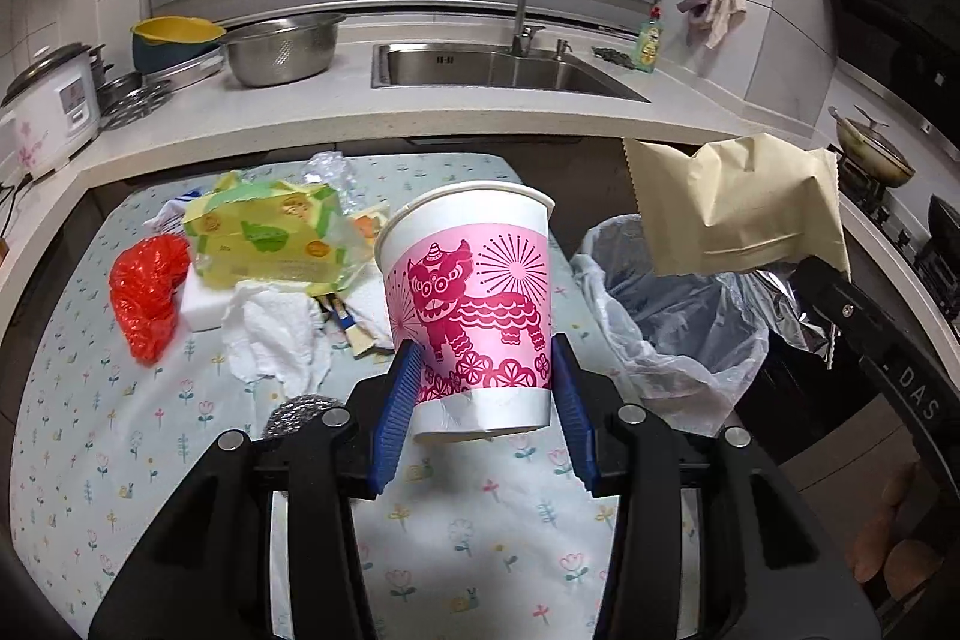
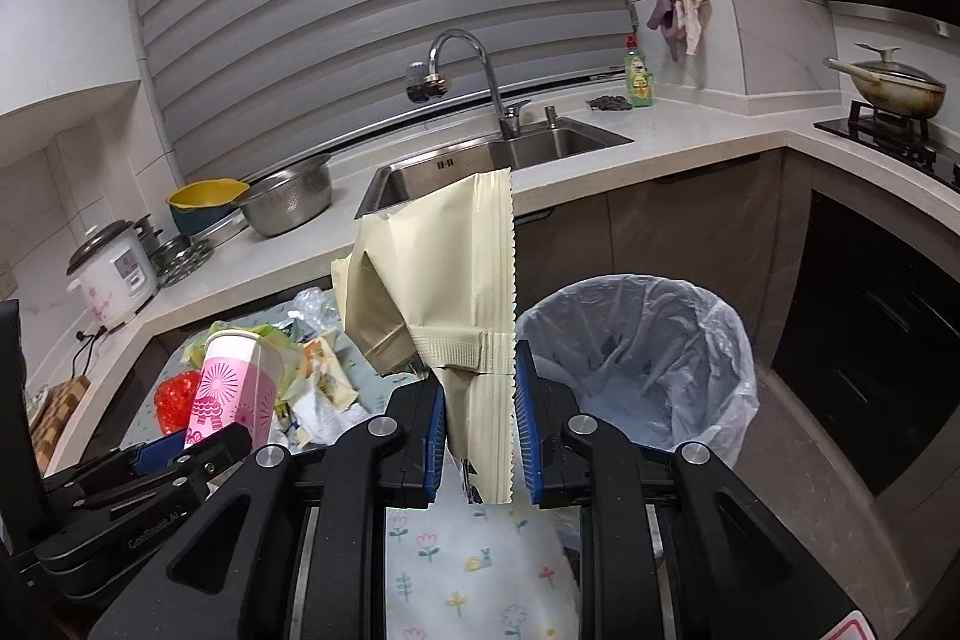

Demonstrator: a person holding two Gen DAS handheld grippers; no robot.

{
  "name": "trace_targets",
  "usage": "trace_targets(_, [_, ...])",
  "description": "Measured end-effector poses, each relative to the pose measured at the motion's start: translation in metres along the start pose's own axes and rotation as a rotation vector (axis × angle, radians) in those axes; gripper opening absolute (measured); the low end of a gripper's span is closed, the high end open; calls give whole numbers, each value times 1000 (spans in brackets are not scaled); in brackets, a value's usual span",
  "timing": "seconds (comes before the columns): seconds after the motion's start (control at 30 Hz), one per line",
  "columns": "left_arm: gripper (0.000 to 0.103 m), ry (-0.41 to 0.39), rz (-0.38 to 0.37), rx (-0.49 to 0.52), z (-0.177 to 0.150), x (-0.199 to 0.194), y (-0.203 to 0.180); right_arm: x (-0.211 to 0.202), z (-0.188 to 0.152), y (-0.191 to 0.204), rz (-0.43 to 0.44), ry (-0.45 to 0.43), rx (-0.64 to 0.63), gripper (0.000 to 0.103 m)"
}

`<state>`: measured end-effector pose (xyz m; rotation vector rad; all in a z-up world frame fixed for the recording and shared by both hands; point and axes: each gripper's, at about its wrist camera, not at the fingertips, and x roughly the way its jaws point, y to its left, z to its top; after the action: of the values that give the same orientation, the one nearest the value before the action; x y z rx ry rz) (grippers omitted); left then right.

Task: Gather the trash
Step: 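Carry the cup and packet over the trash bin with both tools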

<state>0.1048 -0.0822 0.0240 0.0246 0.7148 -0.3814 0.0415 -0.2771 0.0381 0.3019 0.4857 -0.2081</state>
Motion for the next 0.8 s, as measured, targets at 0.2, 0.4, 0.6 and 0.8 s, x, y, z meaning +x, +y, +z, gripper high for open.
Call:
trace_targets(0.2, [42, -9, -54, 64, 5, 4, -44, -4, 2, -43, -62, -7, 43, 19])
trace_targets(0.4, [43, 3, -130, 133, 11, 21, -84, 5, 1, -78, -117, 7, 59, 20])
trace_targets(0.6, [43, 15, -183, 185, 18, 45, -114, 23, 1, -106, -160, 29, 76, 20])
trace_targets(0.8, [44, 29, -219, 218, 26, 75, -132, 49, 1, -121, -184, 64, 81, 21])
